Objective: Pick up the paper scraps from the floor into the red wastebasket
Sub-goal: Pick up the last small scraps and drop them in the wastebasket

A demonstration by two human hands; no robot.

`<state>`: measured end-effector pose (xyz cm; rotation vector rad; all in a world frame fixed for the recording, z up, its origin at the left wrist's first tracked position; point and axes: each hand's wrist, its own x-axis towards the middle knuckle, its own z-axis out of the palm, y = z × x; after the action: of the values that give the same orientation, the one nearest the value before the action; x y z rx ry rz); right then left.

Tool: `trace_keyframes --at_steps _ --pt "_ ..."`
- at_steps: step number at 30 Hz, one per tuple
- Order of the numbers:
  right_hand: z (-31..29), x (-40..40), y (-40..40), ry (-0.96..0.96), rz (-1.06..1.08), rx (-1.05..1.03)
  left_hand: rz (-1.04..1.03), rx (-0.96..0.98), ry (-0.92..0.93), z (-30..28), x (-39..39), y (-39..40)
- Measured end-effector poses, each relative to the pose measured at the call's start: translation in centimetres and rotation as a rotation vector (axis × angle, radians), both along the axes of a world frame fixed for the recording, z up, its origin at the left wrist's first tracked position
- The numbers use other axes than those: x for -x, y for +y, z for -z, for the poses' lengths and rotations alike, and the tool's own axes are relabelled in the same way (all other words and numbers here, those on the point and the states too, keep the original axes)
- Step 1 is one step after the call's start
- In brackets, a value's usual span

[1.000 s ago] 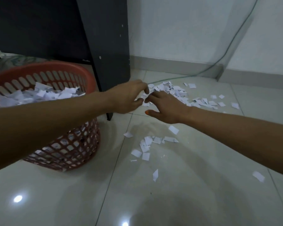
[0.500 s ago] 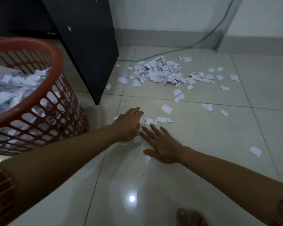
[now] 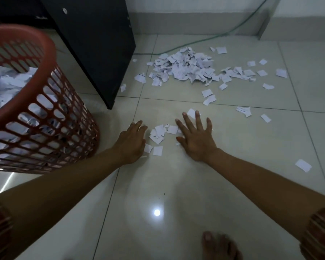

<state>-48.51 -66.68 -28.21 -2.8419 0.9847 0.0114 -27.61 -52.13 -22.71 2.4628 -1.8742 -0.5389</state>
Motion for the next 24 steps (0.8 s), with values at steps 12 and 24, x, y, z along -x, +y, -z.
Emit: trace_keyframes --at_steps 12,24 --pt "1.6 -3.7 9.0 -0.003 -0.576 -0.063 -0.131 0.161 0.113 0.9 -0.3 2.4" --pt "0.9 -5.6 2.4 0.075 -0.413 -0.081 -0.289 0.263 0.116 4.1 1.6 6.5"
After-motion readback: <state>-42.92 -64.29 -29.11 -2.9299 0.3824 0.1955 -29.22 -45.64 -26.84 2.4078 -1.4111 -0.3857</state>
